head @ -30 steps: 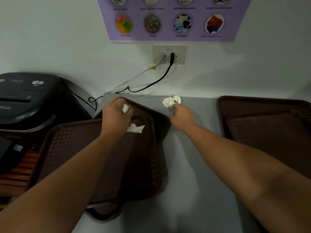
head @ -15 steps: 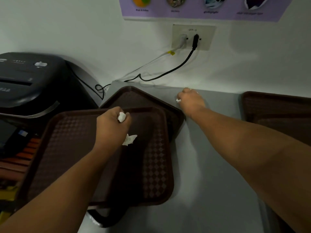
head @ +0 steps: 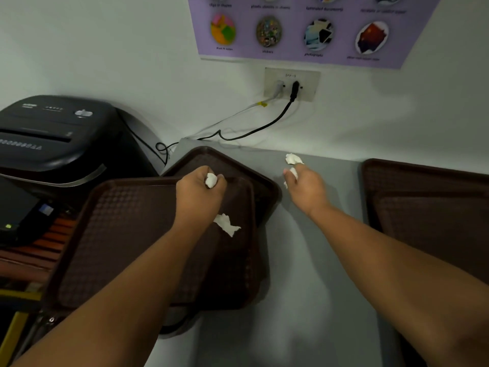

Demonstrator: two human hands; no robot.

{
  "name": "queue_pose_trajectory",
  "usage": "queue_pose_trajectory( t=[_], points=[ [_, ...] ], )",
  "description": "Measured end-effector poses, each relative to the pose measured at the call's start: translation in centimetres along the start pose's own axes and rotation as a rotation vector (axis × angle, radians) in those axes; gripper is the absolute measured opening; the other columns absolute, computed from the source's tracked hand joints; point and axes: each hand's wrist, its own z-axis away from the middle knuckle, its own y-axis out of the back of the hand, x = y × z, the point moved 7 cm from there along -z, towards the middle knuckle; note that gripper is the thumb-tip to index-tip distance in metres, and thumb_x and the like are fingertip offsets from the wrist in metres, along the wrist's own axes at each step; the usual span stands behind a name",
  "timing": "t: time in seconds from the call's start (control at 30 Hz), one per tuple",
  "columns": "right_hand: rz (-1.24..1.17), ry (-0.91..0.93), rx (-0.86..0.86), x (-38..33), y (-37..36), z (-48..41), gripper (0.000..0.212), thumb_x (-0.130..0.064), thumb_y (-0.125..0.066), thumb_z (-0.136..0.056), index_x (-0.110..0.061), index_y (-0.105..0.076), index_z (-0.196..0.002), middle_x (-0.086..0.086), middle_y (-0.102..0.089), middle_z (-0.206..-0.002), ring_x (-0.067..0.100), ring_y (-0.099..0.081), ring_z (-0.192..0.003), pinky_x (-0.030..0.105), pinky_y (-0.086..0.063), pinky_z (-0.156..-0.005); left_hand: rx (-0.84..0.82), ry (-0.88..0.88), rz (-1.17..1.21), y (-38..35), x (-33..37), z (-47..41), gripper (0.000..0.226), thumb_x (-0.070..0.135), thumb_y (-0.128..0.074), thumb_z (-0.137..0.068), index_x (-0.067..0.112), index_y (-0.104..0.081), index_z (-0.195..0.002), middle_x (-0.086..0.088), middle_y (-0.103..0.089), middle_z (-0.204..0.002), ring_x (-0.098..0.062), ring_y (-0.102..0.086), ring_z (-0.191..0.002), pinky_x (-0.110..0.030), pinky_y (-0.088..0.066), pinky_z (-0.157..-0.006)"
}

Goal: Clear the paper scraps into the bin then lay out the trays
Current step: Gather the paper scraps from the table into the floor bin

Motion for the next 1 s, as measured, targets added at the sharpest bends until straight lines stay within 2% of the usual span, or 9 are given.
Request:
queue_pose_trajectory(
  t=[0.07, 0.13, 0.3, 0.43, 0.5, 0.6, 0.73, 0.9, 1.0],
  points=[
    [-0.076, -0.021, 0.025, -1.0, 1.2, 2.5, 0.026, -0.031, -0.052, -0.092, -0.008, -0.056, -0.080, 0.016, -0.062, -0.074, 0.039, -0.059, -0.076, 0.038, -0.045, -0.069, 0.028, 0.012, 0.041, 0.2, 1.3, 0.6, 0.037, 0.020, -0.065, -0.090, 0.000, -0.043, -0.068, -0.003, -0.044, -0.057, -0.011, -0.040, -0.053, -0.030, -0.039, -0.051],
    [-0.147, 0.006, 0.035, -2.5, 1.9, 5.5, 0.026, -0.025, -0.056, -0.082, -0.005, -0.050, -0.066, 0.015, -0.057, -0.062, 0.037, -0.055, -0.064, 0.040, -0.044, -0.060, 0.070, 0.025, 0.077, 0.7, 2.7, 1.4, 0.037, 0.020, -0.065, -0.089, -0.002, -0.042, -0.070, -0.004, -0.043, -0.058, -0.013, -0.040, -0.053, -0.032, -0.040, -0.051],
    [-0.452, 0.006, -0.196, -5.6, 1.4, 11.6, 0.010, -0.002, -0.054, -0.084, -0.012, -0.053, -0.081, 0.009, -0.068, -0.073, 0.018, -0.064, -0.053, 0.039, -0.056, -0.053, 0.182, 0.035, 0.107, 2.8, 5.3, 4.9, 0.034, 0.021, -0.064, -0.089, 0.002, -0.044, -0.069, -0.003, -0.045, -0.058, -0.015, -0.042, -0.053, -0.035, -0.042, -0.052],
    [-0.448, 0.169, -0.342, -8.3, 1.0, 16.7, 0.014, -0.014, -0.053, -0.092, -0.028, -0.053, -0.096, -0.002, -0.068, -0.079, 0.011, -0.063, -0.067, 0.023, -0.047, -0.057, 0.307, 0.082, 0.057, 6.1, 6.4, 9.5, 0.033, 0.021, -0.065, -0.089, 0.002, -0.046, -0.069, -0.001, -0.045, -0.058, -0.009, -0.040, -0.052, -0.030, -0.042, -0.050],
    [-0.416, 0.247, -0.425, -9.3, 0.5, 19.1, 0.006, -0.028, -0.054, -0.096, -0.027, -0.057, -0.091, -0.006, -0.066, -0.075, 0.009, -0.061, -0.068, 0.020, -0.044, -0.057, 0.365, 0.131, 0.067, 8.1, 6.0, 12.3, 0.037, 0.021, -0.064, -0.089, -0.001, -0.042, -0.069, -0.001, -0.041, -0.058, -0.011, -0.037, -0.051, -0.028, -0.038, -0.048],
    [-0.346, 0.387, -0.498, -11.3, -0.2, 22.5, 0.037, -0.042, -0.054, -0.095, -0.013, -0.054, -0.072, -0.004, -0.058, -0.062, 0.014, -0.052, -0.059, 0.031, -0.040, -0.056, 0.457, 0.181, 0.047, 11.5, 4.6, 16.9, 0.045, 0.027, -0.063, -0.089, -0.004, -0.038, -0.067, -0.005, -0.038, -0.057, -0.013, -0.037, -0.051, -0.023, -0.034, -0.043],
    [-0.406, 0.462, -0.584, -14.0, -2.5, 27.4, 0.053, -0.043, -0.049, -0.098, -0.012, -0.035, -0.057, -0.004, -0.035, -0.049, 0.014, -0.032, -0.050, 0.035, -0.028, -0.053, 0.558, 0.264, -0.019, 16.1, 1.4, 23.4, 0.050, 0.033, -0.062, -0.090, 0.005, -0.035, -0.059, -0.001, -0.032, -0.052, -0.013, -0.032, -0.049, -0.032, -0.030, -0.048],
    [-0.348, 0.555, -0.752, -17.3, -7.6, 35.3, 0.054, -0.044, -0.044, -0.100, -0.009, -0.044, -0.058, 0.008, -0.047, -0.054, 0.021, -0.043, -0.051, 0.039, -0.031, -0.051, 0.670, 0.385, -0.107, 21.7, -3.3, 31.6, 0.048, 0.028, -0.060, -0.091, 0.004, -0.036, -0.058, -0.015, -0.034, -0.052, -0.019, -0.035, -0.047, -0.038, -0.031, -0.048],
    [-0.326, 0.617, -0.837, -18.9, -10.4, 39.8, 0.054, -0.041, -0.043, -0.101, -0.015, -0.038, -0.054, 0.002, -0.040, -0.050, 0.016, -0.039, -0.049, 0.036, -0.026, -0.050, 0.700, 0.483, -0.151, 24.2, -7.2, 35.8, 0.047, 0.035, -0.058, -0.091, 0.000, -0.044, -0.063, -0.021, -0.045, -0.057, -0.025, -0.043, -0.050, -0.048, -0.042, -0.051]
  ],
)
